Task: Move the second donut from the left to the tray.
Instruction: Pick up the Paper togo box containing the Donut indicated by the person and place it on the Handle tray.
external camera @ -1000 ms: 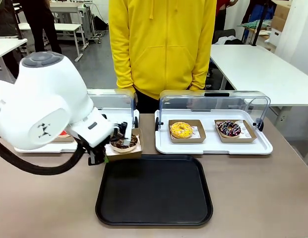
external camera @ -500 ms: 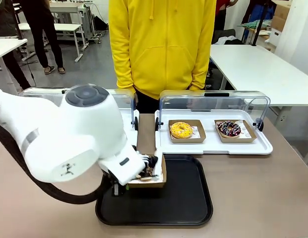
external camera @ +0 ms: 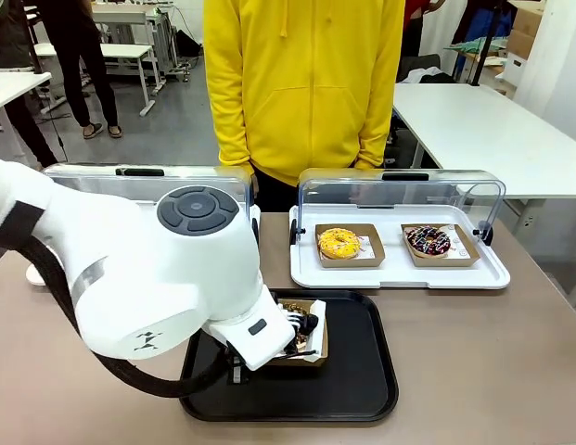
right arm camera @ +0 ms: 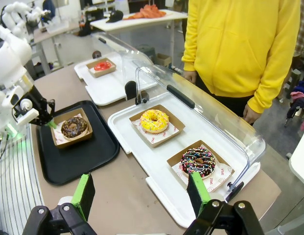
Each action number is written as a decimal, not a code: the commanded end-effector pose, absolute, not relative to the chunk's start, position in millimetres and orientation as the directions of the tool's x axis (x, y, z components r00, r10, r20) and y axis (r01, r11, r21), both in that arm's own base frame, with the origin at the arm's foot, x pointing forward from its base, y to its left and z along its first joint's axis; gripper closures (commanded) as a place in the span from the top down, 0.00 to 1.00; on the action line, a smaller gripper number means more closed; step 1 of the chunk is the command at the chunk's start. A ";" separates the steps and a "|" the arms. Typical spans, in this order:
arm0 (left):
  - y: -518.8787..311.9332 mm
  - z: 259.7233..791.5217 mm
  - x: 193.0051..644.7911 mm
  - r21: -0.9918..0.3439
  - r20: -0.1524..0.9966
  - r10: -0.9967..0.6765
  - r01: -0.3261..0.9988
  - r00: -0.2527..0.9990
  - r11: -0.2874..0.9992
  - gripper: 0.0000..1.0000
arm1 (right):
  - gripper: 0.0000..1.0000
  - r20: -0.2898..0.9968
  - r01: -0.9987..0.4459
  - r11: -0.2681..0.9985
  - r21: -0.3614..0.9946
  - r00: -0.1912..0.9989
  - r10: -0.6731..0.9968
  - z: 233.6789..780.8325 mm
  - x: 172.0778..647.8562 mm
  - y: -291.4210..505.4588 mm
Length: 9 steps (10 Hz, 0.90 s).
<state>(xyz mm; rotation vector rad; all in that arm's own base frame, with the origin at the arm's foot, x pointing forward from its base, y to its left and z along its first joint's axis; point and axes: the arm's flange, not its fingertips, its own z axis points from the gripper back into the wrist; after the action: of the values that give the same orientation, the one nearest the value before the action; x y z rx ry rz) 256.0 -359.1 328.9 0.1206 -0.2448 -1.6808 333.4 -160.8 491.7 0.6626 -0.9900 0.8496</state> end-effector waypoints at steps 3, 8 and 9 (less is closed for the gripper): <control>-375.5 315.6 266.4 0.211 0.068 -0.991 0.972 -0.116 -0.100 0.01 | 1.00 0.924 -0.857 0.511 0.074 0.251 0.288 493.5 337.5 -161.1; -375.5 316.6 268.6 0.198 0.071 -0.991 0.975 -0.115 -0.098 0.60 | 1.00 0.924 -0.857 0.511 0.074 0.251 0.288 493.5 337.5 -161.1; -374.9 318.9 267.8 0.190 0.073 -0.991 0.977 -0.114 -0.098 0.60 | 1.00 0.924 -0.857 0.511 0.074 0.251 0.288 493.5 337.5 -161.1</control>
<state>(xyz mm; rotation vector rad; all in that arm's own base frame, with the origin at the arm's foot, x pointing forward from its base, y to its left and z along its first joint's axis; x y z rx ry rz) 268.0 -374.3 314.9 0.0851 -0.2124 -1.6773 333.5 -160.8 491.7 0.6627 -0.9899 0.8497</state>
